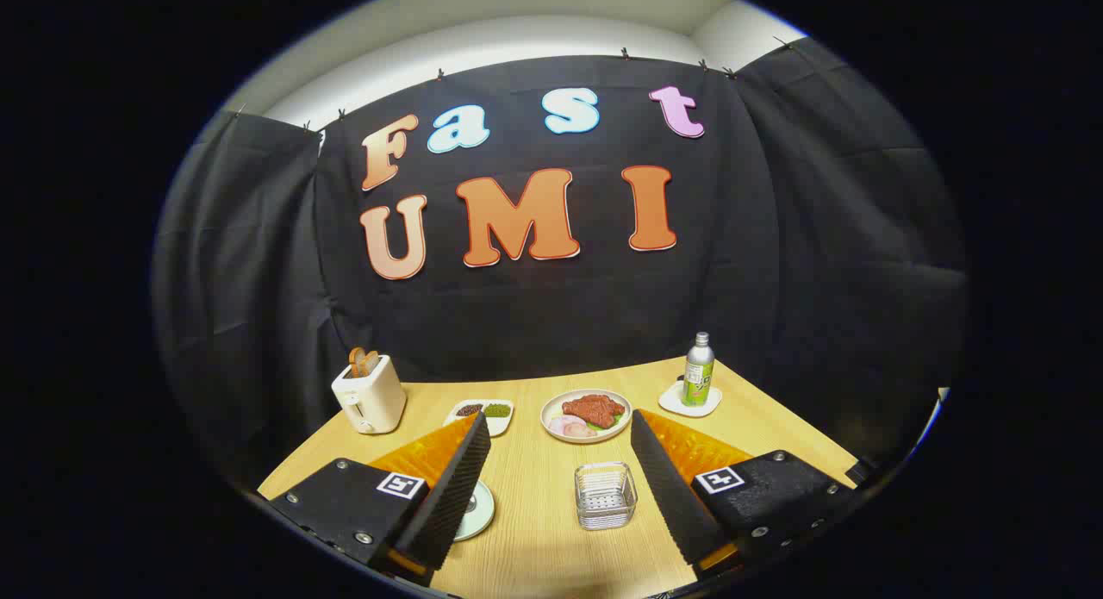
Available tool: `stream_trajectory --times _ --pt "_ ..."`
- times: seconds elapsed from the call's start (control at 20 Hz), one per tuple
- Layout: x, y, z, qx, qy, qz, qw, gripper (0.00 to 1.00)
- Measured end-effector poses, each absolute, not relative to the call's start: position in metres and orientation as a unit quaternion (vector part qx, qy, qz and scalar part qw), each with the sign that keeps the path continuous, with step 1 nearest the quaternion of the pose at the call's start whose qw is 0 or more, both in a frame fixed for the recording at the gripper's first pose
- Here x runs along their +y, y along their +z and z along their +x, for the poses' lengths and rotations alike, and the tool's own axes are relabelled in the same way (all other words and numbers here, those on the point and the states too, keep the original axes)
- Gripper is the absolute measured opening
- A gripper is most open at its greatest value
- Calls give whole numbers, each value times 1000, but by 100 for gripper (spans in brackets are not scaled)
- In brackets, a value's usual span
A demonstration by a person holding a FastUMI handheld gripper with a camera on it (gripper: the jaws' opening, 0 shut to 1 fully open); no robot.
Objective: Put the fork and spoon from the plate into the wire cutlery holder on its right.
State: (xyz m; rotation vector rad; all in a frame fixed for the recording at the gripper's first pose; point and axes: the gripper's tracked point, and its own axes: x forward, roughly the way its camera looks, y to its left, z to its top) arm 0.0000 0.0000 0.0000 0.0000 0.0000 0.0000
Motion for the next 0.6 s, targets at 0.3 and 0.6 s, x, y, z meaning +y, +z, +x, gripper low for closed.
stream_trajectory --times 0.3,0.6 --pt "9 -4 -8 -4 -38 4 999 98" --pt "34 -20 -2 0 -41 -24 999 98"
